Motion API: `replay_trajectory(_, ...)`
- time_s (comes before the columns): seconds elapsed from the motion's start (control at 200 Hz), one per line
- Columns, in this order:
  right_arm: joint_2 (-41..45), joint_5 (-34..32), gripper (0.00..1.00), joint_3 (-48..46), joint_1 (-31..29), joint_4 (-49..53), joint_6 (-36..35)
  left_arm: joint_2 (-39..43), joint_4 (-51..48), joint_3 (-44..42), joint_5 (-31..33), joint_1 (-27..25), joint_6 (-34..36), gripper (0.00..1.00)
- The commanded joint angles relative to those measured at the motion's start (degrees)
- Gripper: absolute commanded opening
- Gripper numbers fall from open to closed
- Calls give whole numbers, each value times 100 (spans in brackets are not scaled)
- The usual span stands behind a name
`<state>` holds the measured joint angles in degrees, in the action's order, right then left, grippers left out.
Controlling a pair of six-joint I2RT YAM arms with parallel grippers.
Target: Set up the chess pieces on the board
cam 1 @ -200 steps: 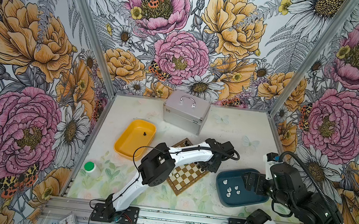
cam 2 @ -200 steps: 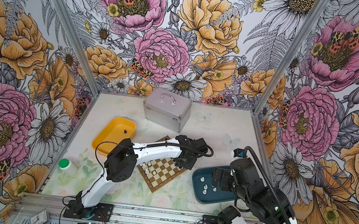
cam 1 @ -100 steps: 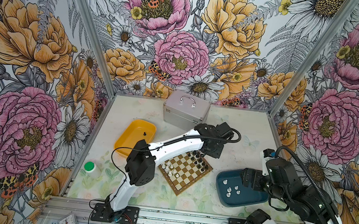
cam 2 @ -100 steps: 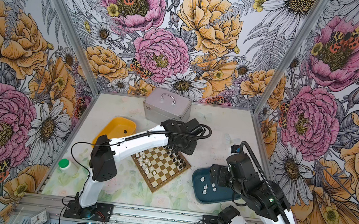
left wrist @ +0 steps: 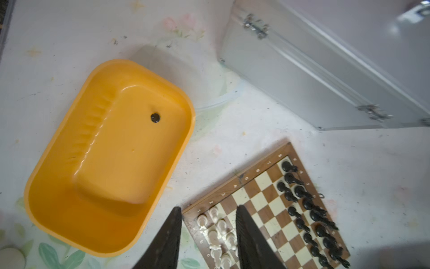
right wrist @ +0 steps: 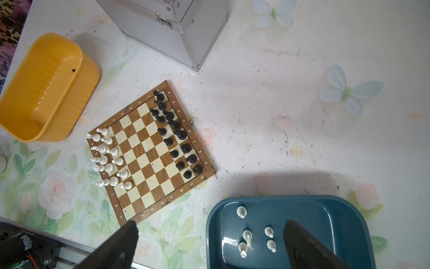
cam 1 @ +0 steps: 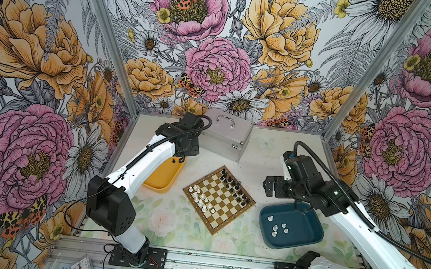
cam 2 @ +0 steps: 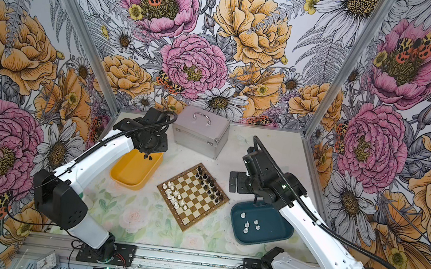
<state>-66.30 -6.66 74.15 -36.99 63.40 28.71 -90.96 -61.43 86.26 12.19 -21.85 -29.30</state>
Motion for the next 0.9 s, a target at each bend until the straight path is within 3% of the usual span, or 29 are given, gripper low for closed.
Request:
replay_trajectory(0.0, -667, 174, 99, 558, -262, -638, -344, 89, 328, -363, -278, 445, 244, 41)
replay_trajectory(0.16, -1785, 550, 100, 1331, -448, -1031, -493, -228, 700, -540, -568, 955, 375, 40)
replay_trajectory(0.45, -3296, 911, 100, 2791, -530, -1155, -756, -1264, 999, -130, -818, 1445, 695, 37)
replay_trajectory(0.896, -4081, 1158, 100, 3616, -317, -1033, -817, -2461, 1133, 360, -1016, 1658, 921, 29)
